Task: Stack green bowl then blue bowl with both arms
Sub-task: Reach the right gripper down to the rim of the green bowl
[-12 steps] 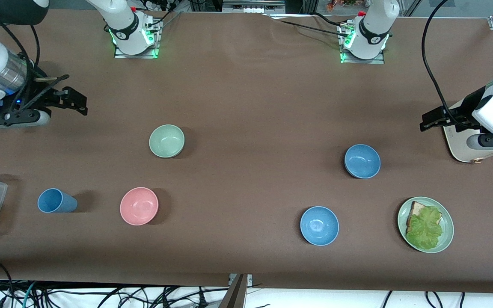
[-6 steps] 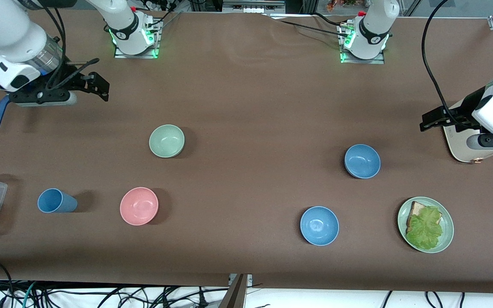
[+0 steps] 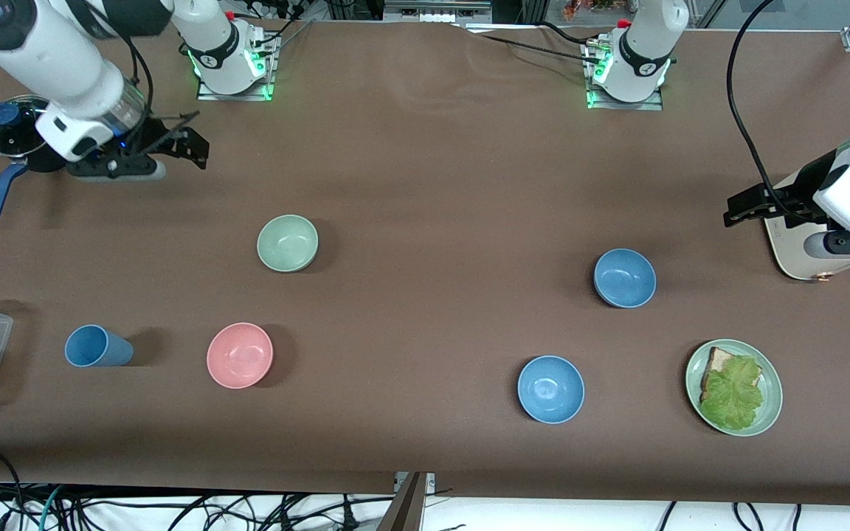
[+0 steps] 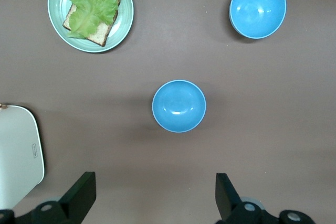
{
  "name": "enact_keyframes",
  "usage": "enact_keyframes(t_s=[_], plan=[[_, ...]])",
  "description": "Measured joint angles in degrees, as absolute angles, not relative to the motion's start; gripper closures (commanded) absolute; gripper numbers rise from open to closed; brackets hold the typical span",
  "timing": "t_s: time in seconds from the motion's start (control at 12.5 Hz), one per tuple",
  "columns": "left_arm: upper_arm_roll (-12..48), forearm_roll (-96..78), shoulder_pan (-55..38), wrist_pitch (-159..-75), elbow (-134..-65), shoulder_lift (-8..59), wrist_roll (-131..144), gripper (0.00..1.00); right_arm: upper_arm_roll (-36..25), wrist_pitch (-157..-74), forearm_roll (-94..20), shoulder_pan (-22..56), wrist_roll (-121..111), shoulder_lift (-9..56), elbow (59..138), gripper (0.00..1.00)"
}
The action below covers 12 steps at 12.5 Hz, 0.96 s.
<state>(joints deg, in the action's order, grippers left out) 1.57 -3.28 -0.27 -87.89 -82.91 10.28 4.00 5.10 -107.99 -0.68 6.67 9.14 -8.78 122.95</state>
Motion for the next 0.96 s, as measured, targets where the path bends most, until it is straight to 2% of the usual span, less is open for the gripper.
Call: enact_keyframes(t_s=[0.16, 0.32, 0.4, 0.72, 0.96], plan=[[1.6, -3.3, -0.3, -87.9, -82.9, 10.3, 4.0, 0.0, 4.9, -108.0, -0.7, 6.6, 9.1, -1.2, 119.2, 0.0], [1.6, -3.3, -0.3, -87.9, -82.9, 10.3, 4.0, 0.0, 4.9, -110.7, -0.7, 6.5, 9.1, 2.7, 117.8, 0.0], [1.6, -3.3, -0.3, -87.9, -82.9, 10.3, 4.0, 0.0, 4.9, -115.2, -0.7, 6.5, 9.1, 3.2, 119.5, 0.0], [1.5, -3.3, -0.2, -87.9, -82.9, 10.3, 4.0, 0.0, 6.4, -140.4, -0.7, 6.8, 9.1, 5.6, 135.5, 0.0], [1.5, -3.3, -0.2, -87.9, -82.9, 10.3, 4.0, 0.0, 9.3, -148.7, -0.7, 7.0, 11.0, 9.9, 138.8, 0.02]])
